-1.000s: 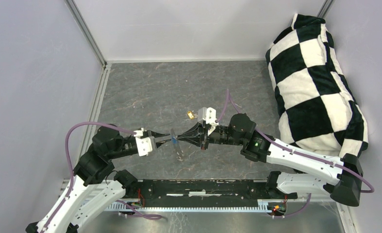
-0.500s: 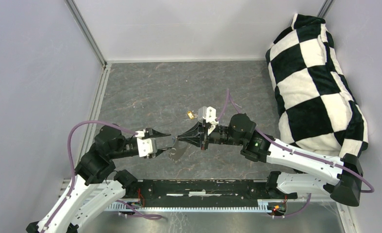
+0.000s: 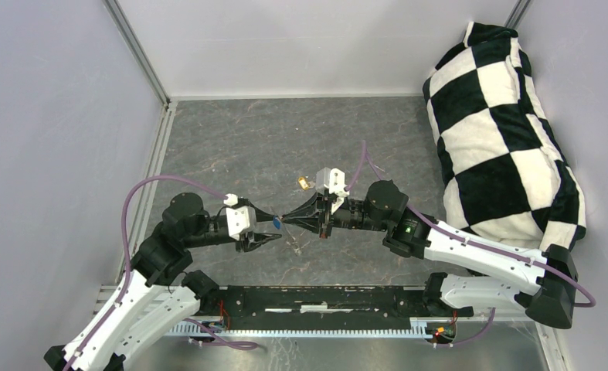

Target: Put the keys on the keyring

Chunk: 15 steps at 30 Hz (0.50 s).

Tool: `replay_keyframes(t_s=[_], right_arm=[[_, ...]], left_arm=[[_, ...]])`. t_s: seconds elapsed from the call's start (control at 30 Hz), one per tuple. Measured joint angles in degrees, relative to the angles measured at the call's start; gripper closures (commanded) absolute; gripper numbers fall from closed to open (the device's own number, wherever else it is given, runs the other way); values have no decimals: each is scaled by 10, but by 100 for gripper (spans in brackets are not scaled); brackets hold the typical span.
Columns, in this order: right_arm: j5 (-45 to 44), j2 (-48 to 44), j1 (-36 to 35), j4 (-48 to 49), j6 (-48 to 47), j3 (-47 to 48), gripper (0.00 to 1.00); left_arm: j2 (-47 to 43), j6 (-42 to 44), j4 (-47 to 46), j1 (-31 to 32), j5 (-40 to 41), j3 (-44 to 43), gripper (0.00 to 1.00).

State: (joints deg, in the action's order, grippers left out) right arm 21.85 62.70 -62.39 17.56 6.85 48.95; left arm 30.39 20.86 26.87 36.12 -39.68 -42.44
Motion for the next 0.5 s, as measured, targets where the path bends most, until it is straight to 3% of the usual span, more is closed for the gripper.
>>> replay_keyframes(t_s=[0.1,0.3,0.5], right_arm=[[0,0,0,0,3,0,100],[1,0,0,1,5,0,100],[1,0,0,2,6,0,100]], left_arm=[[0,-16,-15,0,-1,2,53],[0,-33,-31,0,-1,7,75],[-1,-35,-33,0,-1,7,86]])
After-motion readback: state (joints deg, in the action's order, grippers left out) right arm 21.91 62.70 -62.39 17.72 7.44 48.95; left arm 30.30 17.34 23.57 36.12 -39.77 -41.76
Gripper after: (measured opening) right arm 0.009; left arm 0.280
